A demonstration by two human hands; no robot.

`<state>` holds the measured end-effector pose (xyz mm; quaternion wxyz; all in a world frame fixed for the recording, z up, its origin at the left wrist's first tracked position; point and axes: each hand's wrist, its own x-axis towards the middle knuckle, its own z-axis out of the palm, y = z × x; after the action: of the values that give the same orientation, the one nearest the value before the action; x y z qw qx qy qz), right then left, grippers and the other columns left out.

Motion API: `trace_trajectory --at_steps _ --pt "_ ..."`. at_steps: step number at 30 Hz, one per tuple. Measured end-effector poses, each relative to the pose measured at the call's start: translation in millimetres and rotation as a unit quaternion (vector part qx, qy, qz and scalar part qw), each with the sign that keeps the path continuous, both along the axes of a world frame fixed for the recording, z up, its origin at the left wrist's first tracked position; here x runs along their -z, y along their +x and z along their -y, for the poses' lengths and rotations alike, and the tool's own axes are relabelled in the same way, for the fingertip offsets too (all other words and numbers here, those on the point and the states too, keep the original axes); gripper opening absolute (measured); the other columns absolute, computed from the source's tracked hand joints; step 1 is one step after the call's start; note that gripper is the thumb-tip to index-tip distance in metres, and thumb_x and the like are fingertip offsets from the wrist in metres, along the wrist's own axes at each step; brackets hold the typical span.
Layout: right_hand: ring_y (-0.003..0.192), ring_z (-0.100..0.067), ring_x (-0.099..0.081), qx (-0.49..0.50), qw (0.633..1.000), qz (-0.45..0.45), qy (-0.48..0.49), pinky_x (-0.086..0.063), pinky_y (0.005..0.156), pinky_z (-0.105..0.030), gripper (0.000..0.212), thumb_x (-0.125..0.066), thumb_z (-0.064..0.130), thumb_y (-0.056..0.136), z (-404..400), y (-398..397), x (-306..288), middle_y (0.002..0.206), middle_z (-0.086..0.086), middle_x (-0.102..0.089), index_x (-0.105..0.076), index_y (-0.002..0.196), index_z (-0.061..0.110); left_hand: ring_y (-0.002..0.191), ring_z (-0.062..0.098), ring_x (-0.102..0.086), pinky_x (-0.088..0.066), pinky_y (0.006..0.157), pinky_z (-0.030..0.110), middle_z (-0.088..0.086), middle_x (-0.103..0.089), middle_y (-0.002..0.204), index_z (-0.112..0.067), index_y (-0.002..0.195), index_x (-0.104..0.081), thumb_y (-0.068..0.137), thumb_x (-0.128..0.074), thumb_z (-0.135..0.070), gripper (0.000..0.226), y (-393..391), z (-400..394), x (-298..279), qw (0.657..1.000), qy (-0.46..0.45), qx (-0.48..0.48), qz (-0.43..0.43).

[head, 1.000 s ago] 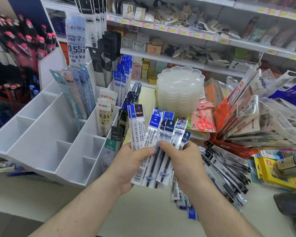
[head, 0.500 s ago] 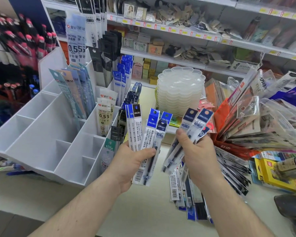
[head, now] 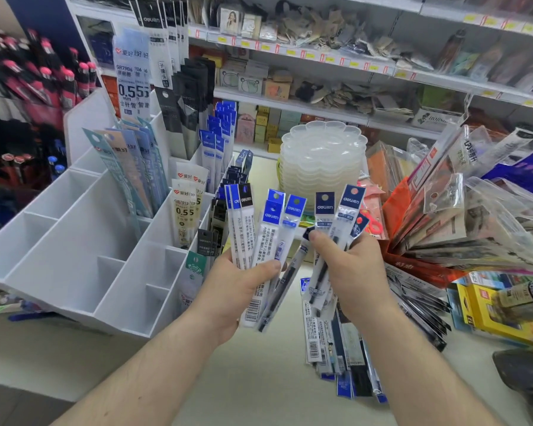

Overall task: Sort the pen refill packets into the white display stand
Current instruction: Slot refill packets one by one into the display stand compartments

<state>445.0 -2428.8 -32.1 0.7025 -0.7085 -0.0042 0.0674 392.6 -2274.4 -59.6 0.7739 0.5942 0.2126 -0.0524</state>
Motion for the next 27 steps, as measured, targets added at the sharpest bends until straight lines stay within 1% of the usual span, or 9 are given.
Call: trace_trajectory --at_steps 3,5,7,10,15,17,21,24,27 --pt "0.09 -0.024 -0.075 -0.011 1.0 0.005 0.006 -0.059 0.077 -0.044 0.019 -0.063 0.001 0.093 8 3 -4 0.096 -0.004 -0.077 -0.071 0.101 0.016 0.081 0.015 -0.072 -0.056 0.083 0.04 0.009 -0.073 0.098 -0.016 0.106 -0.065 0.088 -0.069 -0.003 0.023 4 -4 0 1.0 0.017 -0.008 0.013" --pt "0.085 -0.02 -0.074 -0.023 0.999 -0.016 0.024 -0.058 0.072 -0.038 0.018 -0.062 0.0 0.092 13 7 -7 0.09 -0.002 -0.077 -0.071 0.097 0.016 0.083 0.009 -0.072 -0.054 0.083 0.034 0.002 -0.071 0.104 -0.022 0.116 -0.058 0.09 -0.066 -0.001 0.035 6 -9 -2 0.999 0.036 0.021 0.028" --pt "0.088 -0.026 -0.073 -0.024 0.998 -0.039 0.039 -0.058 0.08 -0.046 0.014 -0.066 0.003 0.09 14 11 -6 0.092 -0.007 -0.077 -0.073 0.091 0.015 0.082 0.014 -0.072 -0.057 0.076 0.033 0.001 -0.072 0.096 -0.019 0.123 -0.053 0.093 -0.063 -0.003 0.036 8 -12 -4 0.996 0.024 0.083 0.022" --pt "0.103 -0.04 -0.069 -0.007 0.997 -0.055 0.057 -0.05 0.098 -0.062 0.016 -0.07 0.011 0.081 9 14 -6 0.104 -0.017 -0.075 -0.075 0.096 0.012 0.062 0.018 -0.067 -0.056 0.059 0.029 0.007 -0.068 0.07 -0.008 0.112 -0.055 0.094 -0.06 -0.019 0.021 5 -11 -10 0.989 -0.034 0.141 -0.009" --pt "0.101 -0.041 -0.069 -0.012 0.996 -0.077 0.046 -0.05 0.095 -0.064 0.014 -0.068 0.006 0.088 5 15 -4 0.103 -0.016 -0.075 -0.074 0.1 0.011 0.055 0.021 -0.057 -0.048 0.053 0.028 0.014 -0.063 0.065 -0.011 0.095 -0.056 0.051 -0.083 -0.065 0.075 2 -14 -3 0.979 -0.109 0.174 -0.012" --pt "0.098 -0.043 -0.07 -0.018 0.995 -0.087 0.044 -0.052 0.091 -0.065 0.013 -0.067 0.007 0.089 5 15 -3 0.102 -0.019 -0.075 -0.073 0.1 0.01 0.063 0.022 -0.064 -0.051 0.055 0.029 0.014 -0.068 0.073 -0.009 0.097 -0.06 0.043 -0.094 -0.058 0.08 2 -17 -3 0.975 -0.087 0.204 -0.004" --pt "0.094 -0.039 -0.072 0.0 0.992 -0.099 0.077 -0.058 0.08 -0.058 0.023 -0.065 0.011 0.094 -2 11 -3 0.105 -0.02 -0.074 -0.065 0.116 0.003 0.087 0.028 -0.074 -0.06 0.079 0.042 0.016 -0.075 0.098 -0.003 0.113 -0.066 0.081 -0.075 0.003 0.034 4 -13 -7 0.992 -0.004 0.13 -0.01" --pt "0.096 -0.036 -0.072 0.023 0.992 -0.095 0.085 -0.057 0.084 -0.06 0.038 -0.074 0.022 0.088 -9 6 1 0.106 -0.016 -0.074 -0.06 0.12 0.006 0.094 0.027 -0.073 -0.058 0.089 0.05 0.013 -0.076 0.102 -0.005 0.112 -0.067 0.079 -0.077 0.0 0.034 8 -10 0 0.999 0.026 -0.005 -0.031" --pt "0.099 -0.033 -0.072 0.002 0.994 -0.083 0.068 -0.058 0.086 -0.055 0.022 -0.061 0.017 0.096 -22 -5 6 0.105 -0.012 -0.075 -0.063 0.116 0.008 0.096 0.024 -0.073 -0.055 0.093 0.048 0.007 -0.077 0.101 -0.008 0.11 -0.069 0.079 -0.079 -0.003 0.034 9 -5 3 0.999 0.013 -0.052 -0.008"
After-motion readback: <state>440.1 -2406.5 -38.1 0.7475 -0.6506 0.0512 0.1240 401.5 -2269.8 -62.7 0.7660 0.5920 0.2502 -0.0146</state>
